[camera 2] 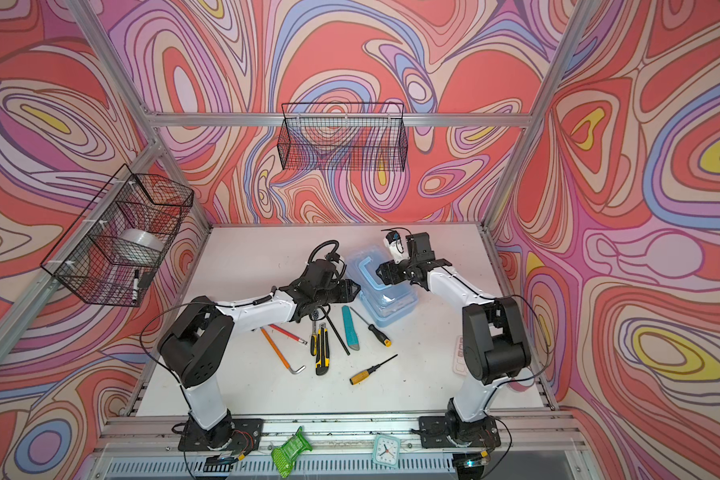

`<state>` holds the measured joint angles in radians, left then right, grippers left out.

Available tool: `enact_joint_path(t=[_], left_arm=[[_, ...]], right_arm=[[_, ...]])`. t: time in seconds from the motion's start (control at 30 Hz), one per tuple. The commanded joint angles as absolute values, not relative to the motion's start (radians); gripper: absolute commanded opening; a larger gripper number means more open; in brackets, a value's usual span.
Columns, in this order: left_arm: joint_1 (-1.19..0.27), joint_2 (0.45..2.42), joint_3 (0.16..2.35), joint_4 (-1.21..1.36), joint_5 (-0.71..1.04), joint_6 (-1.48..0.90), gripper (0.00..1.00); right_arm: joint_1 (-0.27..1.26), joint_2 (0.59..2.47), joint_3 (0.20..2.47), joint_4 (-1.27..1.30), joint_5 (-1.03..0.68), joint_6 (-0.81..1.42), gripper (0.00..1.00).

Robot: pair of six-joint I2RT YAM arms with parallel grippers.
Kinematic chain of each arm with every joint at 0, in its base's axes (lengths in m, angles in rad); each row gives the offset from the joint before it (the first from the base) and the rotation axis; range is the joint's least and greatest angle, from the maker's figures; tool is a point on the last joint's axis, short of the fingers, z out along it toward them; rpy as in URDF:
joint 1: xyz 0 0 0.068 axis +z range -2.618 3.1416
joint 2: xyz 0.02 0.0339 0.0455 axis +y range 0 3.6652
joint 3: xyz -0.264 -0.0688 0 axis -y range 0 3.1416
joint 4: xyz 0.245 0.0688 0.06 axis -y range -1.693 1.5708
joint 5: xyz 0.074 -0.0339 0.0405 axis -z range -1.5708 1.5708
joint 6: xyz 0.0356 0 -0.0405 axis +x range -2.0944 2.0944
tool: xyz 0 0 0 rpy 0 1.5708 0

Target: Pack the tool kit

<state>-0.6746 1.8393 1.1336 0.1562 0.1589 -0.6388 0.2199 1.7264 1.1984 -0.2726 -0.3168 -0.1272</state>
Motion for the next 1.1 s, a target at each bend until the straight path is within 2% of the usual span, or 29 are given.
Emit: enact_joint_path(t=[0.0, 0.47, 0.6, 0.8, 0.93, 1.07], left_arm=[[-0.676, 1.869, 1.184, 0.142, 0.182, -0.658, 0.54], [-0.627, 1.968, 1.314, 0.121, 0.259, -0.702, 0.55], [-0.606, 1.955, 1.281, 0.144, 0.298, -0.735, 0.57], [-0.604, 1.913, 1.195, 0.18, 0.311, -0.774, 0.63], [-0.604, 1.909, 1.145, 0.249, 0.334, -0.826, 0.68], [-0.604, 1.908, 1.129, 0.274, 0.335, -0.851, 0.7]], right_arm=[[0.22, 1.758, 1.166, -0.295, -0.256, -0.047, 0.77], [0.22, 1.689, 1.058, -0.306, -0.078, 0.206, 0.73], [0.219, 1.663, 1.035, -0.295, -0.074, 0.238, 0.82], [0.22, 1.654, 1.062, -0.281, -0.066, 0.241, 0.89], [0.221, 1.697, 1.1, -0.281, -0.084, 0.235, 0.92], [0.22, 1.721, 1.096, -0.266, -0.102, 0.236, 0.91]])
